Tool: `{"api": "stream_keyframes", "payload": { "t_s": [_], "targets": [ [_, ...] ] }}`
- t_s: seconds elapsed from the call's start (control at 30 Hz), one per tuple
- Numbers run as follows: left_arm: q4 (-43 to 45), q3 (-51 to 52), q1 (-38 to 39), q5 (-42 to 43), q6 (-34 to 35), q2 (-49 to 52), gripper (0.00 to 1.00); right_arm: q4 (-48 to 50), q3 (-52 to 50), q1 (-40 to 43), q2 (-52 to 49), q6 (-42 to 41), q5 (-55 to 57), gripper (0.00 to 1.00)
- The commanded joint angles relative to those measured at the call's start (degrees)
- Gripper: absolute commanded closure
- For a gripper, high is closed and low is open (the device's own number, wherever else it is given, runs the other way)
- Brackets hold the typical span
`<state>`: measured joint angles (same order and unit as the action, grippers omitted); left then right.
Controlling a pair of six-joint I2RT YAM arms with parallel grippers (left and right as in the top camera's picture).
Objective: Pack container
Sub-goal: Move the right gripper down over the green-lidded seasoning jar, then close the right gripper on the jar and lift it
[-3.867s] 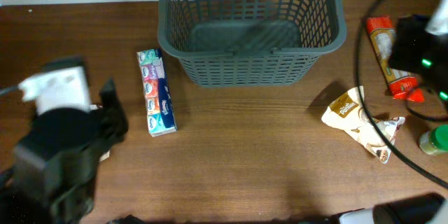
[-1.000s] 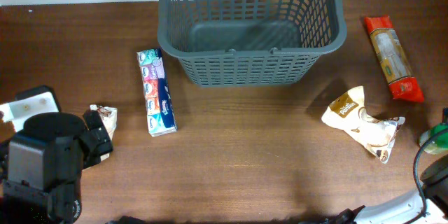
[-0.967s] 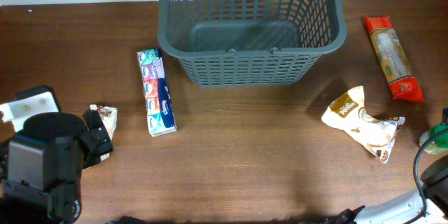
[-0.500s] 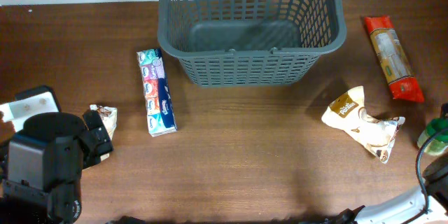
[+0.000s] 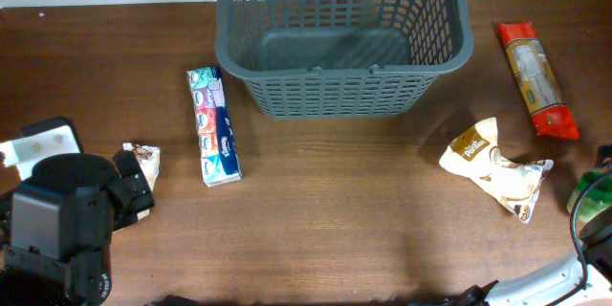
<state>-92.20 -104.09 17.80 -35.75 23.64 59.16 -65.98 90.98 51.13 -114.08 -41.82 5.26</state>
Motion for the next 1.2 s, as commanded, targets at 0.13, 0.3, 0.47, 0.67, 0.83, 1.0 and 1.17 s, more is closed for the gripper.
{"api": "stream_keyframes", "payload": {
  "t_s": [0.13, 0.3, 0.47, 0.67, 0.83, 1.0, 1.17],
  "targets": [
    [-0.1, 0.2, -0.3, 0.5, 0.7, 0.1, 0.00, -0.2, 1.3, 0.3, -0.7, 0.0, 1.0, 0.01],
    [-0.1, 0.2, -0.3, 0.4, 0.7, 0.1, 0.00, -0.8, 1.3, 0.3, -0.7, 0.0, 1.0, 0.01],
    [-0.1, 0.2, -0.3, 0.4, 0.7, 0.1, 0.00, -2.8, 1.3, 0.3, -0.7, 0.0, 1.0, 0.01],
    [-0.1, 0.2, -0.3, 0.4, 0.7, 0.1, 0.00, -4.4, 1.3, 0.3, -0.7, 0.0, 1.4, 0.01],
    [-0.1, 0.2, -0.3, 0.4, 0.7, 0.1, 0.00, -4.1, 1.3, 0.3, -0.7, 1.5, 3.3, 0.01],
    [-0.1, 0.2, -0.3, 0.5, 0.7, 0.1, 0.00, -3.3, 1.3, 0.3, -0.7, 4.1, 3.6, 0.01],
    [-0.1, 0.2, -0.3, 0.4, 0.7, 0.1, 0.00, -3.9, 0.2, 0.3, -0.7, 4.2, 3.6, 0.01]
  ]
}}
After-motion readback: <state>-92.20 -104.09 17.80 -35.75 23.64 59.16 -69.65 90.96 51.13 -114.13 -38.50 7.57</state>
